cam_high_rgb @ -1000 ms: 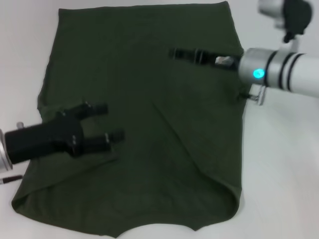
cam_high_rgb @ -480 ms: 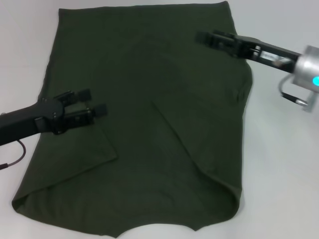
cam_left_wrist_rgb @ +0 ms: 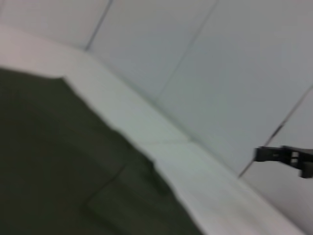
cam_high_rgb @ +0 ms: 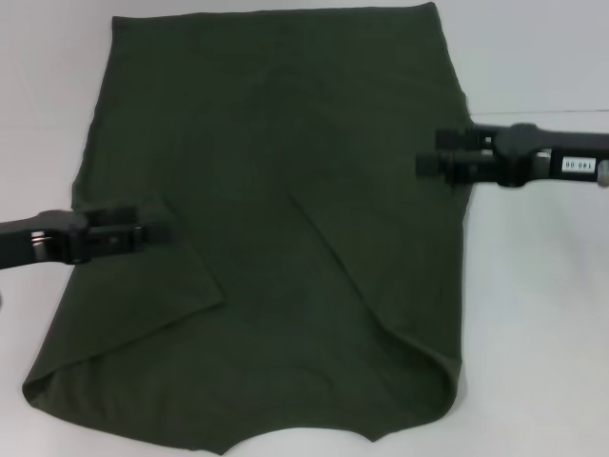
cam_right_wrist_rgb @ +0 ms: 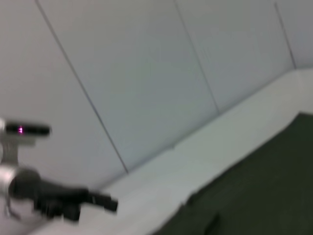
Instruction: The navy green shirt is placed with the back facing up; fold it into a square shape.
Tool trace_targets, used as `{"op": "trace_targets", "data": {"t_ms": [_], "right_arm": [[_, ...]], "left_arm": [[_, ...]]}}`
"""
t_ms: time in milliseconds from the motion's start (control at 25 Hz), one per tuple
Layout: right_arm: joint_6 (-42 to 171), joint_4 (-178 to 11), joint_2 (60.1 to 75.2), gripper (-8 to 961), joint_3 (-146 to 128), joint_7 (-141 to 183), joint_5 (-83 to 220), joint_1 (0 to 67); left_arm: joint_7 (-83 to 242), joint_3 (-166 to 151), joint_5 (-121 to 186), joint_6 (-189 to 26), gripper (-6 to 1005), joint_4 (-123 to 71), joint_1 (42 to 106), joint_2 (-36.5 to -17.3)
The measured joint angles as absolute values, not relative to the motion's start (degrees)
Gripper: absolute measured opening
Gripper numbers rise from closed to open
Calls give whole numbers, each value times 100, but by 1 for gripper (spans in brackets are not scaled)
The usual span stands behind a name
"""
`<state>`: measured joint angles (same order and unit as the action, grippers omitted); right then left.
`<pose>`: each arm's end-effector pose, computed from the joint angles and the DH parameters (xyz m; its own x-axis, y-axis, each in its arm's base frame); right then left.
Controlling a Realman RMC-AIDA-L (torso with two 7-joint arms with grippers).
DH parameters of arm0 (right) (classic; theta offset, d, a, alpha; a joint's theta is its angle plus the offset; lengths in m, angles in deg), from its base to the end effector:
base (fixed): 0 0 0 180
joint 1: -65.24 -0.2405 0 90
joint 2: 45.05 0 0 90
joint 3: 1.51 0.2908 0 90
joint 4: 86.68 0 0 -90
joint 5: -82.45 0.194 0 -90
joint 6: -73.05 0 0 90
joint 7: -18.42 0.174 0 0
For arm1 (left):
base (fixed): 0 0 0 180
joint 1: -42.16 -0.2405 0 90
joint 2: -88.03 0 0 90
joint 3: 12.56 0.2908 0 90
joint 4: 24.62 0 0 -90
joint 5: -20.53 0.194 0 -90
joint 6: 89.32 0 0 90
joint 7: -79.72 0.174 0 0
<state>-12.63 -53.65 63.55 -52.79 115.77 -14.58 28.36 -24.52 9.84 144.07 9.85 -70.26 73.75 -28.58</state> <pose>0.2326 0.4019 0.0177 0.6669 -0.4608 -0.5856 -0.5930 -0.8041 -0.0425 -0.2796 0.3508 0.0224 0.5458 0.6046 0.5801 0.7458 -0.6661 -0.0075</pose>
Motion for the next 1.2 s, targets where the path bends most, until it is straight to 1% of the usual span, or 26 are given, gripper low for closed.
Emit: {"op": "trace_targets", "data": {"t_ms": [160,280,400,520,800,1200], "right_arm": [[-1313,-5178,6395,897,-5283,11585,-1923,2828],[-1297,-5129,6426,897,-5279,11590,-2122,2789],[-1270,-5127,6455,896,-5285,11590,-2213,2752],[-1315,-5122,6467,896,-5325,11580,-2323,2745],[-1402,-5113,6482,896,-5328,11423,-2869,2752],[-1671,-5112,6596,896,-5328,10617,-3386,2752]], "left_arm": [[-3238,954,14923,1026,952,-7491,7348,-2731],[-3705,860,15315,1161,952,-7653,7351,-2585],[-3991,673,15765,1366,952,-7744,7422,-2463],[-4409,561,16492,1567,951,-7807,7524,-2380],[-4730,554,17251,1563,952,-7797,7577,-2353],[-4516,624,17426,1532,951,-7657,7540,-2386]]}}
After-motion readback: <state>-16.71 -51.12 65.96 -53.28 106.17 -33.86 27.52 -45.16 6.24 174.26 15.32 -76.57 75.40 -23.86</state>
